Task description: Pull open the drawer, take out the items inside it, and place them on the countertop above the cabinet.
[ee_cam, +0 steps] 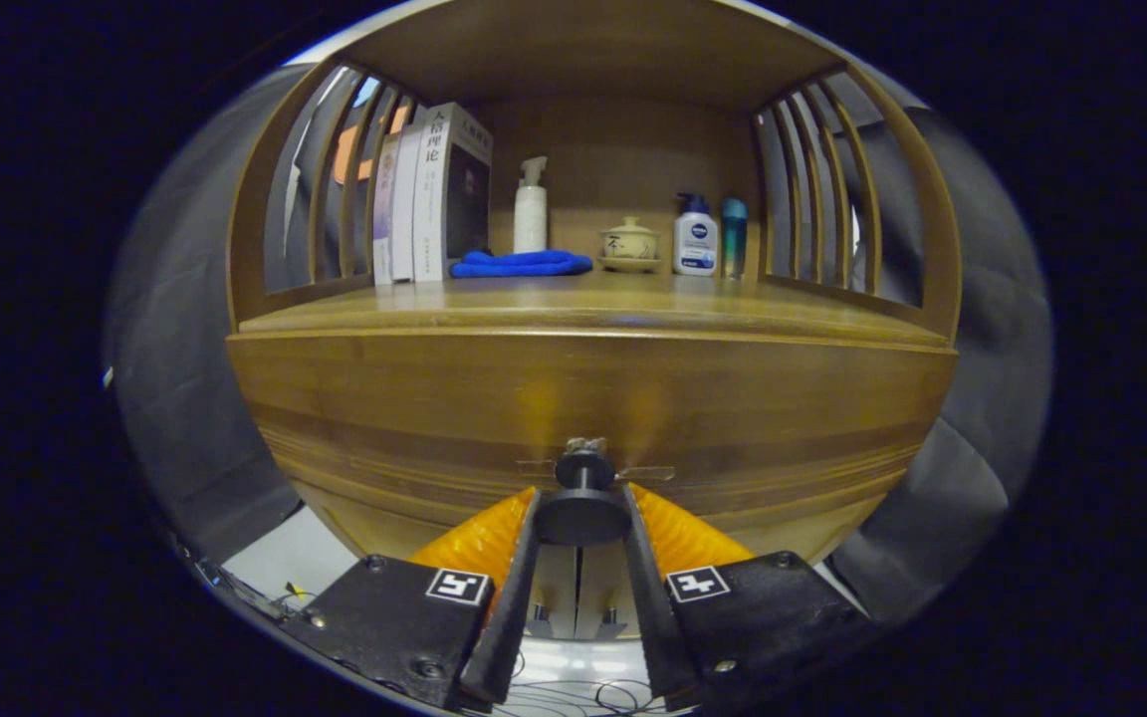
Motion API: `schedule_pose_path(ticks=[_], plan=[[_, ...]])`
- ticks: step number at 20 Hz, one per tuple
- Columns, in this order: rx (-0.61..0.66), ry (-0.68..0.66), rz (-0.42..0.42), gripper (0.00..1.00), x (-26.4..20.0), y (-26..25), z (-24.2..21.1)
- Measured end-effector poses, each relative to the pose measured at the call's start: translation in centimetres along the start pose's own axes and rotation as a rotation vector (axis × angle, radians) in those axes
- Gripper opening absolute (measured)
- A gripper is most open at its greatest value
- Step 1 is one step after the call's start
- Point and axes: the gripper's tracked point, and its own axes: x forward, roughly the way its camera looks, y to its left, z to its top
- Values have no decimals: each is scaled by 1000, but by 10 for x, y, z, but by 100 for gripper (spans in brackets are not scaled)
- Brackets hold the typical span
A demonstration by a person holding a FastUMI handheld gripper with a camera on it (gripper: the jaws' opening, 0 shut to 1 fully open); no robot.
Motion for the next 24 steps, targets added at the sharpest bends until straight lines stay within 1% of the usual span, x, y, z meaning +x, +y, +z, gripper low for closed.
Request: schedule_pose_path(ticks=[2,3,7,9,19,24], plan=[[13,4,1,51,2,-2,-2],[21,9,7,46,1,0,-2],[6,33,-3,37,1,-2,-3],[33,33,-2,34,-3,-1,-5],[-27,12,-2,33,-66,-2,-32],[-26,7,4,33,-102,-3,-47]])
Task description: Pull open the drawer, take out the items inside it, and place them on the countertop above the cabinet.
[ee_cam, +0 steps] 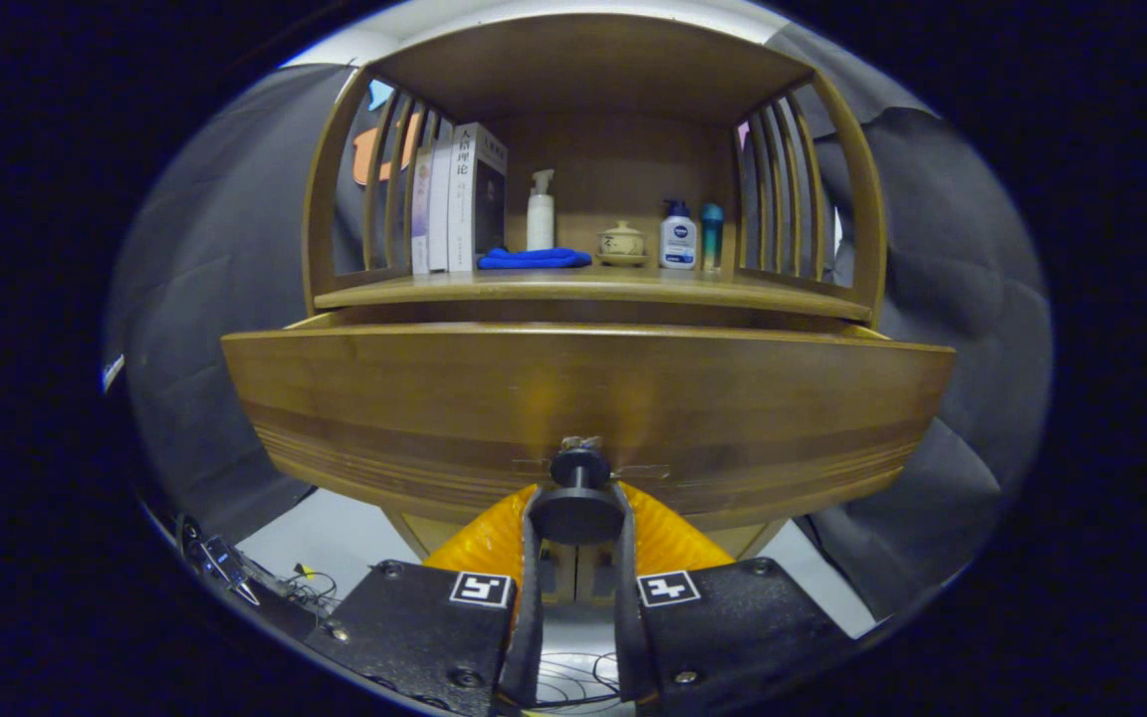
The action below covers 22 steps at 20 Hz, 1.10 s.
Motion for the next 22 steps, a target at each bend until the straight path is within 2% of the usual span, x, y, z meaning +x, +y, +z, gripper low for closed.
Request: schedule_pose_path(ticks=[11,19,22], plan=[[-12,-9,31,33,-50,5,-30],[-29,24,44,33,-62,7,-39],[-30,82,84,46,-68,9,-41]])
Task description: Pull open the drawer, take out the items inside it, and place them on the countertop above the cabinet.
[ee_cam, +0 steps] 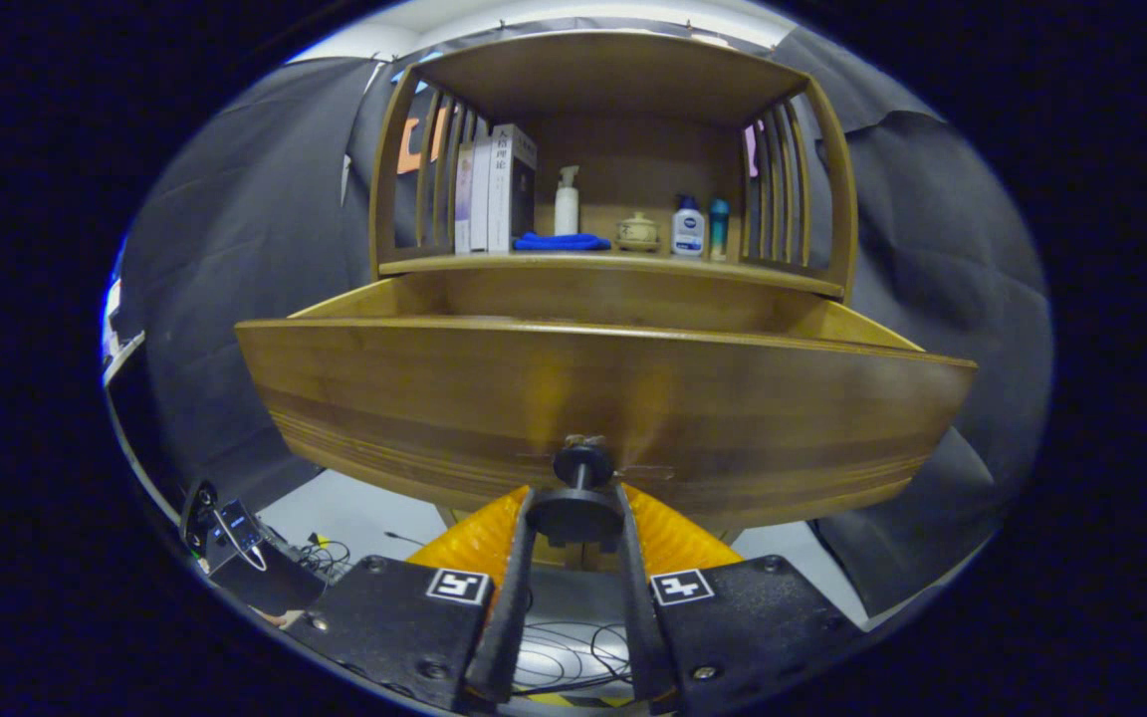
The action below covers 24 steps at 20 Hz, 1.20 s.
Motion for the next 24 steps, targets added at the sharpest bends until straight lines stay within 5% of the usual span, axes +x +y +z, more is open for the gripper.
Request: schedule_pose_path(ticks=[6,13,17,24], plan=[[34,43,78,99,-35,7,23],[98,18,192,99,-66,24,99],[75,61,157,99,-40,21,127],[130,339,72,99,18,8,128]])
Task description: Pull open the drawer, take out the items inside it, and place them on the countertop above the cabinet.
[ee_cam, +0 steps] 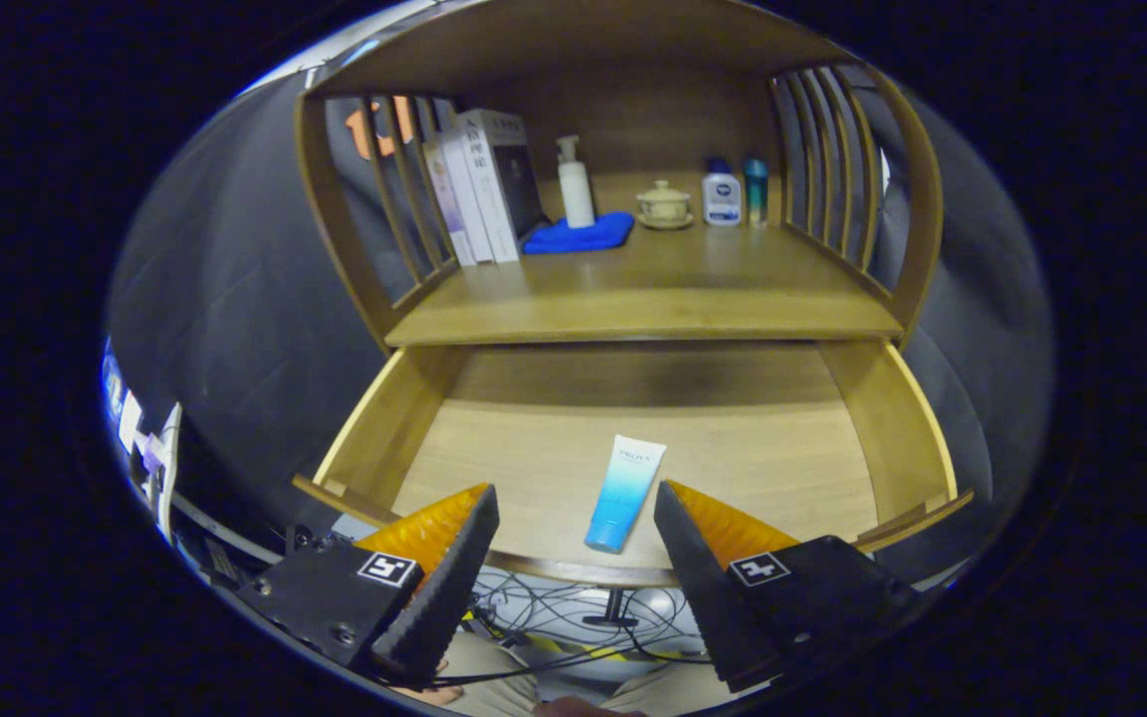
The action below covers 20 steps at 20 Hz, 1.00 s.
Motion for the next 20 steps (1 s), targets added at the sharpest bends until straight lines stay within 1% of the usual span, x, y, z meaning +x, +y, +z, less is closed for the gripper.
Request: schedule_pose_path(ticks=[1,5,8,11,12,13,15,20], plan=[[11,34,-17,99,6,-4,0],[46,165,-36,99,32,-8,-6],[53,244,-76,99,47,-19,-14],[80,312,-97,97,64,-25,-16],[87,335,-112,97,68,-27,-18],[99,388,-139,96,70,-32,-24],[131,428,-144,96,82,-32,-26],[151,524,-152,95,96,-31,-36]])
